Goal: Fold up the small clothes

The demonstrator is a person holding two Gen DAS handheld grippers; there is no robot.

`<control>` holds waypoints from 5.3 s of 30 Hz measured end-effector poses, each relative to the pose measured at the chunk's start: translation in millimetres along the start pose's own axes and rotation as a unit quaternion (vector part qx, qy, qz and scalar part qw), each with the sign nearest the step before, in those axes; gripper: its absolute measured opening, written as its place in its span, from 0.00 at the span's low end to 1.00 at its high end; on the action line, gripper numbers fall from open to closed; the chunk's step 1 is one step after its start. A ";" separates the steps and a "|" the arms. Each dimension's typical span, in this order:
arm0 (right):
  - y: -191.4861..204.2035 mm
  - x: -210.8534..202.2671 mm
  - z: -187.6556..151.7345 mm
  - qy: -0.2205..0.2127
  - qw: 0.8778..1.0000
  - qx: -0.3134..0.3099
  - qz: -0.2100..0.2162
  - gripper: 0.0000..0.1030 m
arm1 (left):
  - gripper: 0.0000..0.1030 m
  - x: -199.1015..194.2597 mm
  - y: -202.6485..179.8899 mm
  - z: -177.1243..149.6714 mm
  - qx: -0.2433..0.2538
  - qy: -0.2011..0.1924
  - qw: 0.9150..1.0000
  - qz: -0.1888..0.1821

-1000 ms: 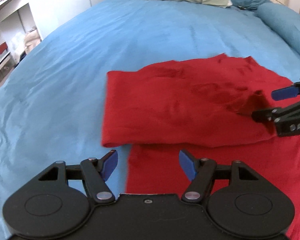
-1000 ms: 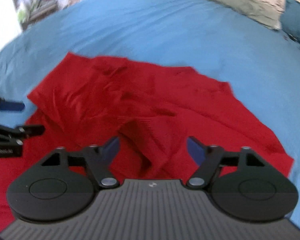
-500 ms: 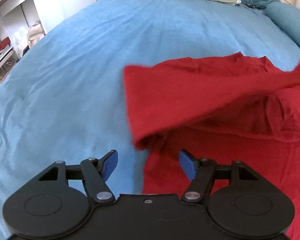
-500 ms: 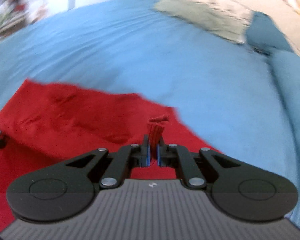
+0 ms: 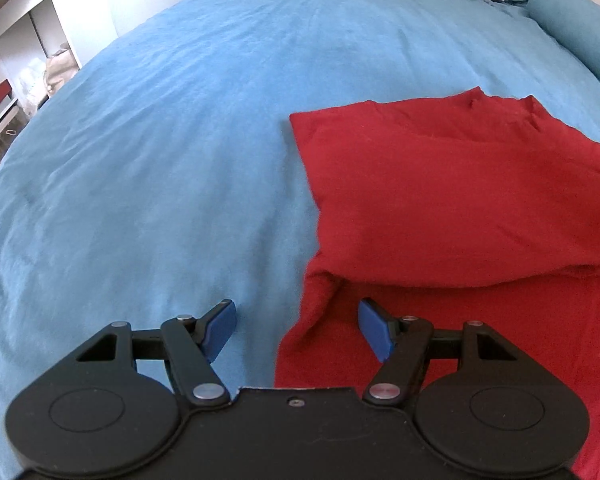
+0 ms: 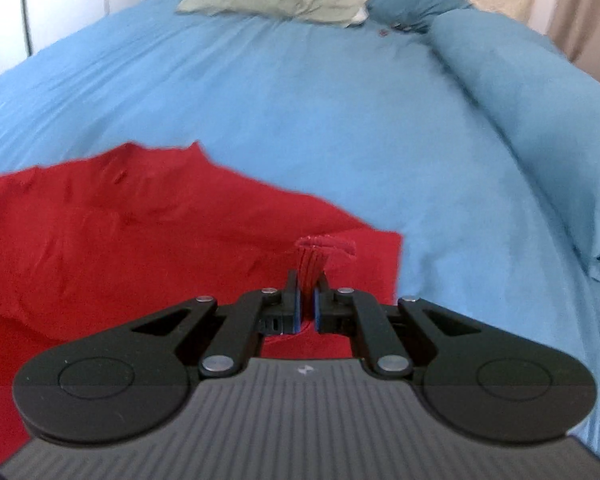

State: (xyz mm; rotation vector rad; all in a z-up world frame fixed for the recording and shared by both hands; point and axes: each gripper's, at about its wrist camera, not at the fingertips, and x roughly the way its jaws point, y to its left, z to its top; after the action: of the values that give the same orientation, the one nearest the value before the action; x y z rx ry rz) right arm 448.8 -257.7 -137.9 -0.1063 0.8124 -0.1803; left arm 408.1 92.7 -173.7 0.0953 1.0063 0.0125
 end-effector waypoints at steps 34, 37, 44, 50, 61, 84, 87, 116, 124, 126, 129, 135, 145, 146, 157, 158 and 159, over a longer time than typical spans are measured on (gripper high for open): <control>-48.4 -123.2 -57.4 -0.007 0.987 0.058 0.151 1.00 | 1.00 -155.8 17.2 -52.7 0.058 -0.056 0.996 -0.038; -62.6 -165.9 -80.8 0.023 0.987 0.061 0.148 1.00 | 1.00 -180.3 25.0 -82.4 0.061 -0.023 0.996 -0.067; -67.6 -212.8 -171.6 0.148 0.979 0.066 0.124 1.00 | 0.87 -182.9 30.5 -160.7 0.044 0.094 0.989 -0.104; -54.2 -222.5 -237.4 0.226 0.965 0.088 0.101 0.94 | 0.75 -159.5 23.7 -188.7 0.028 0.122 0.987 -0.104; -49.0 -212.0 -263.9 0.271 0.954 0.091 0.089 0.78 | 0.54 -147.1 6.5 -201.4 0.047 0.131 0.986 -0.097; -78.5 -196.1 -252.4 0.289 0.938 0.126 0.142 0.21 | 0.06 -158.4 19.1 -179.2 0.045 0.144 0.983 -0.103; -95.6 -205.7 -239.7 0.279 0.932 0.160 0.166 0.21 | 0.06 -177.2 25.1 -153.4 0.027 0.126 0.985 -0.112; -127.1 17.6 84.5 0.032 0.951 0.249 0.182 0.20 | 0.05 8.0 -42.4 153.5 -0.068 -0.084 0.994 -0.028; -99.1 101.0 55.8 0.066 0.959 0.240 0.135 0.20 | 0.06 56.1 -41.7 154.1 -0.086 -0.061 0.994 -0.005; -96.1 106.1 53.8 0.064 0.961 0.232 0.133 0.20 | 0.09 61.7 -41.6 157.4 -0.086 -0.056 0.995 -0.001; -93.2 112.9 53.1 0.059 0.965 0.215 0.135 0.24 | 0.37 58.9 -38.7 162.4 -0.084 -0.054 0.995 0.016; -96.7 76.1 63.1 0.003 0.973 0.182 0.140 0.95 | 0.91 8.1 -45.6 151.4 -0.036 -0.110 0.993 0.015; -47.7 -14.4 23.5 -0.040 0.986 0.028 0.159 1.00 | 1.00 -34.5 -69.2 68.0 0.009 -0.046 0.995 -0.090; -42.2 -16.3 13.5 -0.030 0.985 0.024 0.166 1.00 | 1.00 -29.6 -72.2 57.6 0.004 -0.029 0.995 -0.094; -32.0 26.4 -60.5 0.087 0.982 0.081 0.148 1.00 | 1.00 -0.5 -102.5 17.5 0.052 0.015 0.997 -0.060; -33.2 26.3 -60.1 0.087 0.981 0.085 0.151 1.00 | 1.00 -1.7 -102.9 18.2 0.054 0.014 0.997 -0.061; -33.4 24.8 -58.1 0.088 0.981 0.085 0.151 1.00 | 1.00 -6.1 -102.7 20.0 0.055 0.010 0.996 -0.062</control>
State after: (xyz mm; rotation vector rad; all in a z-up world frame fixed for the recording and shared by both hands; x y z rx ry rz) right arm 419.1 -296.8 -189.7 0.1960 0.9740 0.0289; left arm 418.3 -11.4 -166.7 0.1337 1.0312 -0.1565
